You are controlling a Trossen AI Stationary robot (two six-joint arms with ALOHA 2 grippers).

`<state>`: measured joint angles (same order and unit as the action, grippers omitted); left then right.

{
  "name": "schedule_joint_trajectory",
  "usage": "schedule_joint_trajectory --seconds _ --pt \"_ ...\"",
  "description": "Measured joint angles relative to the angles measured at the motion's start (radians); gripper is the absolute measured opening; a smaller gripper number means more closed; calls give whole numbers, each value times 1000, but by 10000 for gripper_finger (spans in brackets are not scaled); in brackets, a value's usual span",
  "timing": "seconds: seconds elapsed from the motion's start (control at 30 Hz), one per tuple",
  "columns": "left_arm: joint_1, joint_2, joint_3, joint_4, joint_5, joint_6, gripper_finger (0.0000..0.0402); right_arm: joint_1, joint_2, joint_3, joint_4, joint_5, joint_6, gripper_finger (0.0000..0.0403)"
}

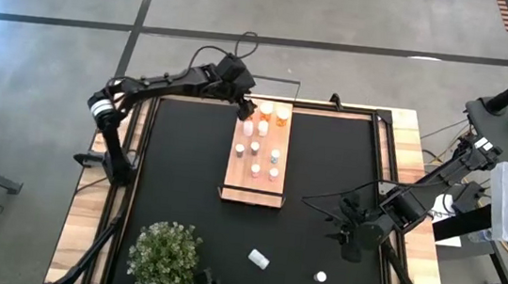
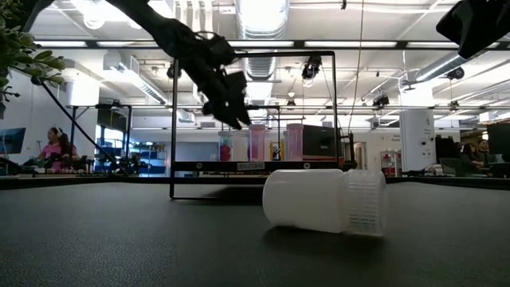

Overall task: Pick and place medicine bottles onto shelf by color
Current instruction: Put the pink pill bottle on the shelf aligned with the other pink pill bottle

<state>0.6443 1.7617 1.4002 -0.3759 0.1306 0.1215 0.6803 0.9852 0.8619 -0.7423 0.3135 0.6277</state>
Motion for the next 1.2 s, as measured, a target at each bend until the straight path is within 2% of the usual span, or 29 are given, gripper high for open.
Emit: schedule_joint_trajectory --seconds 0.37,0.77,1.0,1.2 --pt "-69 -190 0 1 0 -3 271 0 0 0 0 0 0 203" --pt "-259 -340 0 5 0 -10 271 0 0 0 0 0 0 203" --pt "-400 -358 0 9 -36 -18 271 0 0 0 0 0 0 203" --pt "-484 -328 -2 160 -57 -204 271 0 0 0 0 0 0 203"
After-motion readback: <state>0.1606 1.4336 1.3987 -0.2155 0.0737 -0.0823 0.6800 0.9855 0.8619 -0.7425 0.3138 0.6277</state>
